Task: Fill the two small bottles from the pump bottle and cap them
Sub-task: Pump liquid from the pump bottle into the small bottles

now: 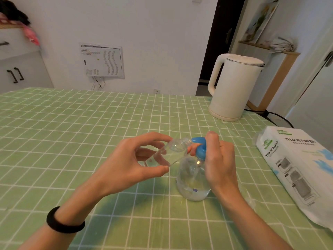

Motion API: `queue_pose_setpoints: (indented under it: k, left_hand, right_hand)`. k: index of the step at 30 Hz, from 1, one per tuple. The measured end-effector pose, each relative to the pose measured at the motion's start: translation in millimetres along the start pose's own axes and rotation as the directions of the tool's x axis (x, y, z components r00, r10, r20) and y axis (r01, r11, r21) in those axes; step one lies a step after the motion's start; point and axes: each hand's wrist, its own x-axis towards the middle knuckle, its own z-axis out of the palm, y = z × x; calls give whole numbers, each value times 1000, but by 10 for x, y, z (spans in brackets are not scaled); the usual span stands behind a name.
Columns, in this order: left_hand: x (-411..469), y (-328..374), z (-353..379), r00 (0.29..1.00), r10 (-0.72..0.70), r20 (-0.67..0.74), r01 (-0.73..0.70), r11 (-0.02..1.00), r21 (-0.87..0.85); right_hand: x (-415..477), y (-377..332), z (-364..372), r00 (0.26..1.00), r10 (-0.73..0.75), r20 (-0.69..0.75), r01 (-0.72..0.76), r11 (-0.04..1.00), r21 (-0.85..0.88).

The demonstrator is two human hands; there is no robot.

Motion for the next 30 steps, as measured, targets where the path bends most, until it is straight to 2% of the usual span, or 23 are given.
queue_pose_setpoints:
  k: [22, 30]
  left_hand:
    - [-9, -20, -12, 1000, -27, 8, 27, 999, 40]
    - [-12, -6, -1, 1000, -16, 11, 16, 1000, -7]
  right_hand:
    - [-2, 48, -6, 999, -28, -17, 28, 999, 28]
    - [14, 17, 8, 1000, -22, 10, 22, 1000, 20]
